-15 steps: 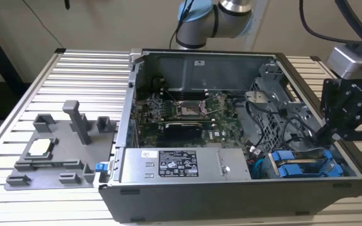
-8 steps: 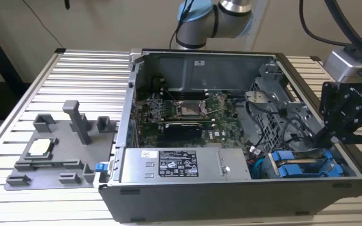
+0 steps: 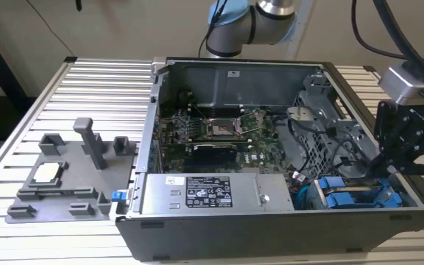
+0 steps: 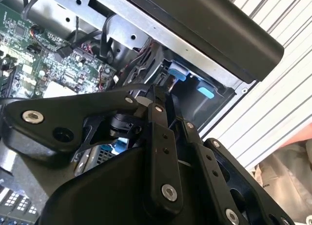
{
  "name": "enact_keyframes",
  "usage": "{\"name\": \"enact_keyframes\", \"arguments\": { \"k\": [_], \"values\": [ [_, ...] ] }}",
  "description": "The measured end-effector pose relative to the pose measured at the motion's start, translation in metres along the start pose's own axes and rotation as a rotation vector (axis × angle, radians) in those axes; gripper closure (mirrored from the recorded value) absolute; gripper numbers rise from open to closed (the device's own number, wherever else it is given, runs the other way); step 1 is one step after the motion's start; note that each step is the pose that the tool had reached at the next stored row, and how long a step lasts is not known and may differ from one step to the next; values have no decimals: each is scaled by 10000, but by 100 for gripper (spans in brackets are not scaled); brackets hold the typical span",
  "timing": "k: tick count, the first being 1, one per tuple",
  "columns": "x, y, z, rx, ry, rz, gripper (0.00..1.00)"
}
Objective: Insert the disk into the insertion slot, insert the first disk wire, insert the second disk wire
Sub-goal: 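Insert the first disk wire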
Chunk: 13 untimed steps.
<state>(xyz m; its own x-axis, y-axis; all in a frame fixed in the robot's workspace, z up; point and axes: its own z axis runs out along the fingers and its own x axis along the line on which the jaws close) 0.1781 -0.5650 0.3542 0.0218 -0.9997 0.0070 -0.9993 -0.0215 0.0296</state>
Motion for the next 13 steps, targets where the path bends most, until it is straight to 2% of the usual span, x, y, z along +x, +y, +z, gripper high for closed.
{"name": "enact_keyframes", "arguments": {
  "k": [2,3,5,7,8,13],
  "values": [
    [15,0,8,3,-52,-2,81],
    [20,1,12,8,-102,-3,81],
    [24,2,16,22,-288,-8,81],
    [30,3,20,34,-432,-12,81],
    [35,3,23,36,-464,-13,81],
    [52,3,31,37,-468,-13,81]
  ]
}}
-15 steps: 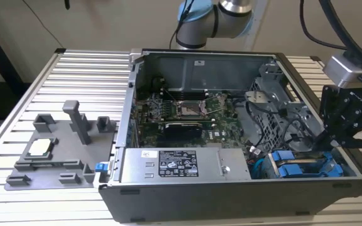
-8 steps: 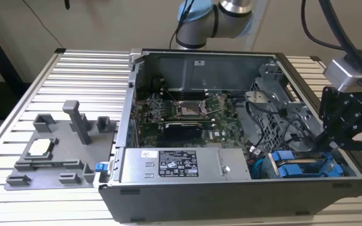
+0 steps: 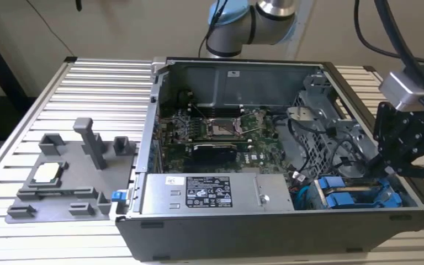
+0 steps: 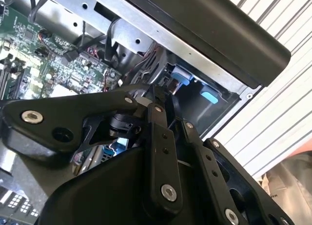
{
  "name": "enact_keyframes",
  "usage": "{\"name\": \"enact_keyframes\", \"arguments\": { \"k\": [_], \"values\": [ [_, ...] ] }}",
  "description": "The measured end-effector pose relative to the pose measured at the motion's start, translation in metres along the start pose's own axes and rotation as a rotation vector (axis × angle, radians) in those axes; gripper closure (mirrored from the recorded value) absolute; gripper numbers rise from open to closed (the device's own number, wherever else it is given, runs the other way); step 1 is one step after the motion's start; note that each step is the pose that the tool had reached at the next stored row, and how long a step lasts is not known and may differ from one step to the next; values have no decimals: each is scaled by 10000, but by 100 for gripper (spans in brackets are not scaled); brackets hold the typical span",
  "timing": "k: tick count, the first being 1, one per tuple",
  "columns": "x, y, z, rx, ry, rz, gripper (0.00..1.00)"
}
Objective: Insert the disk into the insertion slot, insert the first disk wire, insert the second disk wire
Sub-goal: 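Insert the first disk wire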
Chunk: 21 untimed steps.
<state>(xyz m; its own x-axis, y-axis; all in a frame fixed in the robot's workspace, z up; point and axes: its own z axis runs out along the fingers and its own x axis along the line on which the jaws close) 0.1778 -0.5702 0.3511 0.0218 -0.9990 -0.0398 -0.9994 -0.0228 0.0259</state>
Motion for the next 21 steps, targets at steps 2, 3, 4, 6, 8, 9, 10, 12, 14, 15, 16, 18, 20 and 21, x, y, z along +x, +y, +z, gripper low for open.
{"name": "enact_keyframes", "arguments": {
  "k": [2,3,4,6,8,9,10,12,14,15,16,18,20,21],
  "values": [
    [2,0,4,0,3,0,81],
    [3,0,10,0,2,0,81],
    [3,0,19,0,-1,0,81],
    [4,-1,34,0,0,0,81],
    [4,-1,49,0,1,0,81],
    [4,-1,55,0,2,0,81],
    [5,-1,61,0,2,0,81],
    [5,-1,64,0,-1,0,81],
    [5,-2,68,-1,-7,0,81],
    [5,-2,70,0,-7,0,81],
    [5,-2,74,0,-9,0,81],
    [5,-2,79,0,-7,0,81],
    [5,-2,83,0,-7,0,81],
    [5,-2,86,0,-7,0,81]
  ]
}}
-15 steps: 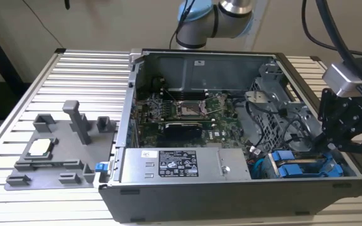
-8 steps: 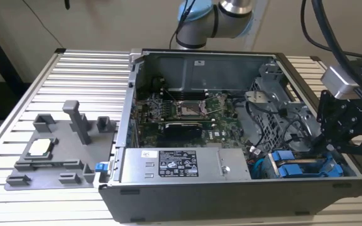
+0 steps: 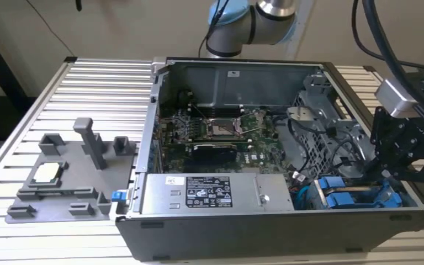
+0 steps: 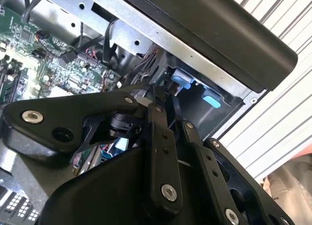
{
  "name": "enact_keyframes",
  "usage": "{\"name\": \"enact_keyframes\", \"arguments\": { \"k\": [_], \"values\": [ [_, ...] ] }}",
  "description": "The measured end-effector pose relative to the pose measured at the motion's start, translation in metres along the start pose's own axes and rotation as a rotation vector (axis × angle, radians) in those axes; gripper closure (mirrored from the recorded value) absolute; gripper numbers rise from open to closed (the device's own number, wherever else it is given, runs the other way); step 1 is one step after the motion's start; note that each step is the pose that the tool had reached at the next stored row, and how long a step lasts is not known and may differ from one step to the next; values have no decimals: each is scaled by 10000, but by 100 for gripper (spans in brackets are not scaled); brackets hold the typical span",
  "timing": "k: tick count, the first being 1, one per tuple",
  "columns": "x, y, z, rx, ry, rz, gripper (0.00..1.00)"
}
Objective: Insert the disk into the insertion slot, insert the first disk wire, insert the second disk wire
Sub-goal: 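Insert the first disk wire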
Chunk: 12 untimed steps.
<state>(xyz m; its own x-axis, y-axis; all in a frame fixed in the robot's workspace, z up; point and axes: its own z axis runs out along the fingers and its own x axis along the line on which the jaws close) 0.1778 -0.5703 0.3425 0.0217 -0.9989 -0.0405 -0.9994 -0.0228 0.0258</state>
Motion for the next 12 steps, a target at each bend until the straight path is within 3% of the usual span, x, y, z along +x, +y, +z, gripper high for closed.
{"name": "enact_keyframes", "arguments": {
  "k": [12],
  "values": [
    [1,-1,25,0,-1,0,81]
  ]
}}
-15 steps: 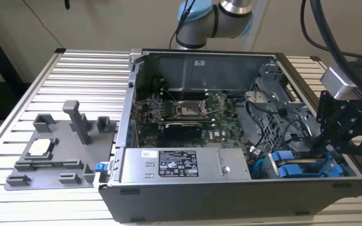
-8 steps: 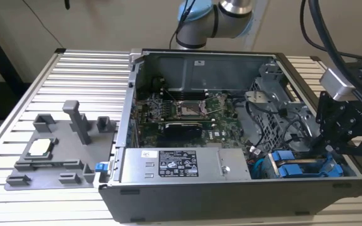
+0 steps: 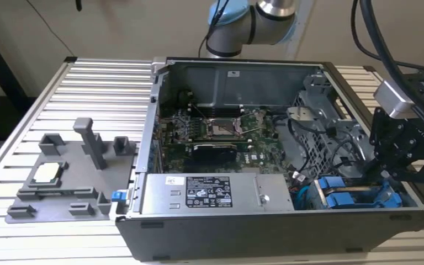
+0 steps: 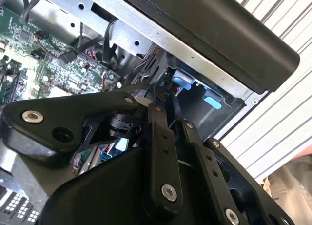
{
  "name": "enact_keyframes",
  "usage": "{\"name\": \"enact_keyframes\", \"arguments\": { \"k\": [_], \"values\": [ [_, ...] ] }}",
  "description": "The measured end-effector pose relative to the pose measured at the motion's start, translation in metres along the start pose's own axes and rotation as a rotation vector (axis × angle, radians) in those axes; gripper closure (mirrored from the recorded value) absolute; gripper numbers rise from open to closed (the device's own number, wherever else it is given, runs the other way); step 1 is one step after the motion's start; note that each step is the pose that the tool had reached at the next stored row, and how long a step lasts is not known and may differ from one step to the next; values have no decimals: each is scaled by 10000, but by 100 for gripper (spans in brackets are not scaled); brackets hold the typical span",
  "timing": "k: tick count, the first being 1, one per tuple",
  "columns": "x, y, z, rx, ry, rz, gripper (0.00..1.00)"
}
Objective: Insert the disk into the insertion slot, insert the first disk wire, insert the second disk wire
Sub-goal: 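Insert the first disk wire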
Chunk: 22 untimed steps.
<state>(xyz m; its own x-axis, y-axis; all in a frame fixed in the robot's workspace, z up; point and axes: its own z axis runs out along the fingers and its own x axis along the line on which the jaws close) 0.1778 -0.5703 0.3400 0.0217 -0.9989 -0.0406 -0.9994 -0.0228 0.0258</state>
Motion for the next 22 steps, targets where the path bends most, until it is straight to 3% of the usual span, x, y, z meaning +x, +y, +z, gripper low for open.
{"name": "enact_keyframes", "arguments": {
  "k": [11,22],
  "values": [
    [-9,0,-1,14,-10,370,81],
    [-20,0,0,16,-10,411,81]
  ]
}}
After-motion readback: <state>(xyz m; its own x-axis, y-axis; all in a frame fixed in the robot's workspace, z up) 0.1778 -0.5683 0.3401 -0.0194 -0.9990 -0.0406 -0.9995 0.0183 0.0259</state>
